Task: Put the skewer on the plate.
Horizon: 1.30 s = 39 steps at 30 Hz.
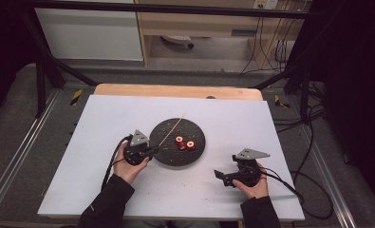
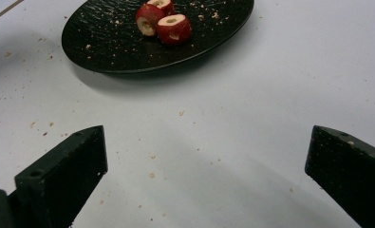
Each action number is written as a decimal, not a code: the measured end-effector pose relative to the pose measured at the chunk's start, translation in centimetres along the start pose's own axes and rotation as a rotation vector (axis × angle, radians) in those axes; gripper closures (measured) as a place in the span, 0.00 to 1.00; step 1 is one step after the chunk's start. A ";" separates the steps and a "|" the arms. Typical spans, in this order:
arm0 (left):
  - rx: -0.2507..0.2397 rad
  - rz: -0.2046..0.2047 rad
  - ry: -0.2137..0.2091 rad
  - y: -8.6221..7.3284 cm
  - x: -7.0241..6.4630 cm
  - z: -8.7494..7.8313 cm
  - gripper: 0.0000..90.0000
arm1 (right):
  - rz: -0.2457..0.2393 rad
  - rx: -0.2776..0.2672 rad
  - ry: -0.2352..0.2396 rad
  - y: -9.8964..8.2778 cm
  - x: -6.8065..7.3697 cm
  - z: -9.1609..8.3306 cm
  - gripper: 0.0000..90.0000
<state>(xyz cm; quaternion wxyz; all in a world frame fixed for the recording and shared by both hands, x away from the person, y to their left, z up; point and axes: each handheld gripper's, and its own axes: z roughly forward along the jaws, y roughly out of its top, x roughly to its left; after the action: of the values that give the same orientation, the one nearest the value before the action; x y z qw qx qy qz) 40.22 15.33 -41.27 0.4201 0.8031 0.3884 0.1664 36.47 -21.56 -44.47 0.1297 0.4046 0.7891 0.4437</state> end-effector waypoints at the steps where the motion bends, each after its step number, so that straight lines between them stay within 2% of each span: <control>1: 0.003 -0.002 0.003 0.1 0.0 0.2 0.98 | -0.001 0.003 -0.001 -0.1 0.0 -0.1 0.02; 7: 0.039 -0.008 0.022 0.9 0.0 1.5 0.98 | -0.009 0.010 -0.001 -0.2 0.0 -0.1 0.01; 10: 0.078 -0.008 0.048 1.1 -0.1 2.3 0.98 | -0.010 0.015 -0.006 -0.3 0.1 -0.1 0.01; 17: 0.131 -0.016 0.077 1.1 -0.2 4.0 0.98 | -0.013 0.003 -0.001 -0.3 0.1 -0.2 0.01; 25: 0.178 -0.017 0.100 1.0 -0.4 4.9 0.98 | -0.016 0.001 0.001 -0.4 0.0 -0.3 0.01; 32: 0.183 -0.014 0.109 1.0 -0.4 5.2 0.98 | -0.013 0.001 0.003 -0.4 0.0 -0.3 0.02; 39: 0.167 -0.013 0.081 0.9 -0.2 4.7 0.92 | -0.007 -0.001 0.002 -0.3 0.0 -0.3 0.02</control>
<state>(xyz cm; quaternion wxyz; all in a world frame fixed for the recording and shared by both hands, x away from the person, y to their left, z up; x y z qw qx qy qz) 43.34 12.30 -43.34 0.3369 0.8254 0.4227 0.1629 36.08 -21.82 -44.55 0.1306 0.4014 0.7903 0.4441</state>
